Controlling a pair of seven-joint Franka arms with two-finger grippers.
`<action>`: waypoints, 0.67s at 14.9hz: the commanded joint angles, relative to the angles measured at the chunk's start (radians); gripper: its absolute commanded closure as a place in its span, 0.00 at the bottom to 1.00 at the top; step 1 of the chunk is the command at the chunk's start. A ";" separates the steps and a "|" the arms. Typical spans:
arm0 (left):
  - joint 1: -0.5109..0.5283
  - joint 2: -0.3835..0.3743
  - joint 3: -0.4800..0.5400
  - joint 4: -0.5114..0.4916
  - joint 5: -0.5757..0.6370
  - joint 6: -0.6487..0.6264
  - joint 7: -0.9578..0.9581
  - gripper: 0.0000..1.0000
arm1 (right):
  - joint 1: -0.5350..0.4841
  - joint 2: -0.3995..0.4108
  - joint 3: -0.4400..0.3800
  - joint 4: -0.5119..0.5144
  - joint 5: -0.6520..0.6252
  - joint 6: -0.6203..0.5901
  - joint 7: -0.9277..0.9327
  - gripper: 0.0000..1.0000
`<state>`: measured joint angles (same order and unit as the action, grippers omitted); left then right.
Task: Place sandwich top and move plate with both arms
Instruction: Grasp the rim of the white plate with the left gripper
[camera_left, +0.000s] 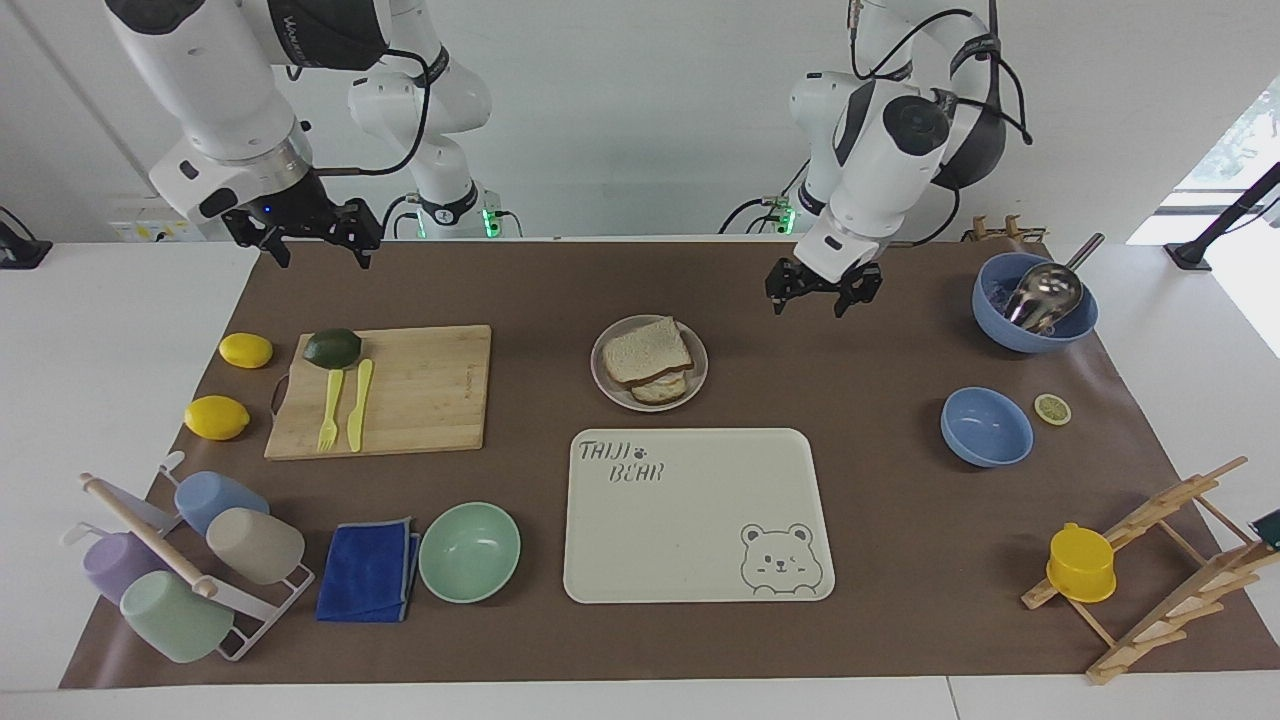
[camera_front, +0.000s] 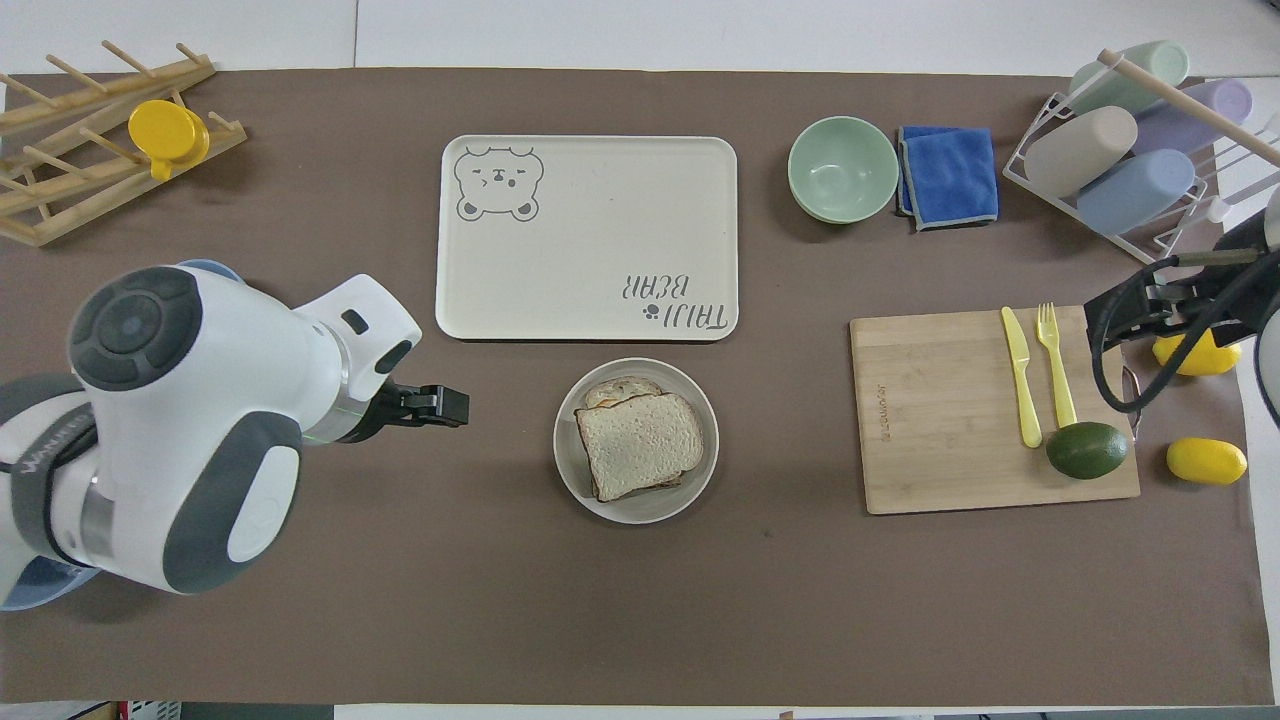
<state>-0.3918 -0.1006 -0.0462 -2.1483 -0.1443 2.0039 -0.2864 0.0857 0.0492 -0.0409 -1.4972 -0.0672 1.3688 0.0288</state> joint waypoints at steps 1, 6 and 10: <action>-0.064 -0.002 0.012 -0.145 -0.055 0.188 -0.054 0.00 | -0.001 -0.005 -0.014 -0.003 0.024 -0.028 -0.023 0.00; -0.153 0.108 0.012 -0.156 -0.127 0.352 -0.125 0.01 | 0.015 -0.011 -0.086 0.003 0.053 -0.036 -0.047 0.00; -0.176 0.173 0.012 -0.156 -0.147 0.406 -0.122 0.09 | 0.008 -0.011 -0.093 -0.011 0.058 0.058 -0.041 0.00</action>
<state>-0.5435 0.0526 -0.0478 -2.2991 -0.2729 2.3734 -0.3984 0.0891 0.0469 -0.1252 -1.4944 -0.0354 1.3907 0.0047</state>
